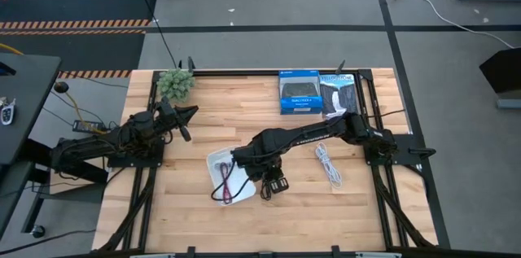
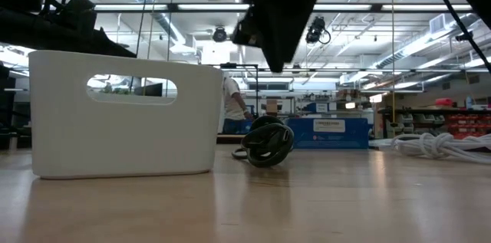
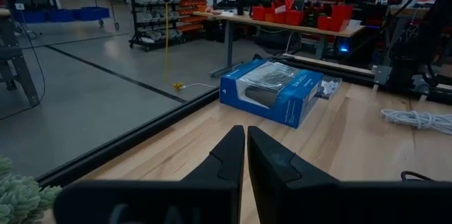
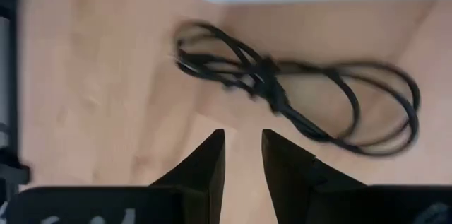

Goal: Pick and place USB-C Cables
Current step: Put the black charger cable into the white bin

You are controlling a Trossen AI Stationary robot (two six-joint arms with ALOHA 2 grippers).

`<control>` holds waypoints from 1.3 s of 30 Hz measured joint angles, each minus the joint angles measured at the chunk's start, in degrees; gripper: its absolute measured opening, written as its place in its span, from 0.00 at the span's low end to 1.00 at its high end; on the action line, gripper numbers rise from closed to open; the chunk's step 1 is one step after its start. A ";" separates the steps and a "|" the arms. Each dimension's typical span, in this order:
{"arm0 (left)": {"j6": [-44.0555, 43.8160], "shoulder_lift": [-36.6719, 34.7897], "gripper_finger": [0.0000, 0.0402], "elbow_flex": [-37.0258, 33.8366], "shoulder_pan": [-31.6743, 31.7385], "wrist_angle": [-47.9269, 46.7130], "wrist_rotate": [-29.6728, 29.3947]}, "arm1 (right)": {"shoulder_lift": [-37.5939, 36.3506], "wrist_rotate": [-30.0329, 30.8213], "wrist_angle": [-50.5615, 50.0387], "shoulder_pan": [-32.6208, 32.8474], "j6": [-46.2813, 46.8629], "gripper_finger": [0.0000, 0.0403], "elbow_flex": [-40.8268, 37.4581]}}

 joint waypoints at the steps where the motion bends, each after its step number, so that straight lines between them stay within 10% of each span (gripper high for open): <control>1: 0.00 0.00 0.06 0.00 0.00 0.00 0.00 | -0.54 -0.48 0.76 0.39 -0.10 0.25 0.00; 17: 0.00 -0.02 0.06 0.00 -0.02 0.00 0.00 | -7.10 2.30 16.92 4.34 -5.13 0.25 -1.91; 39: 0.00 -0.02 0.06 0.00 -0.02 0.00 0.00 | -28.45 5.51 50.91 4.62 11.67 0.28 -45.79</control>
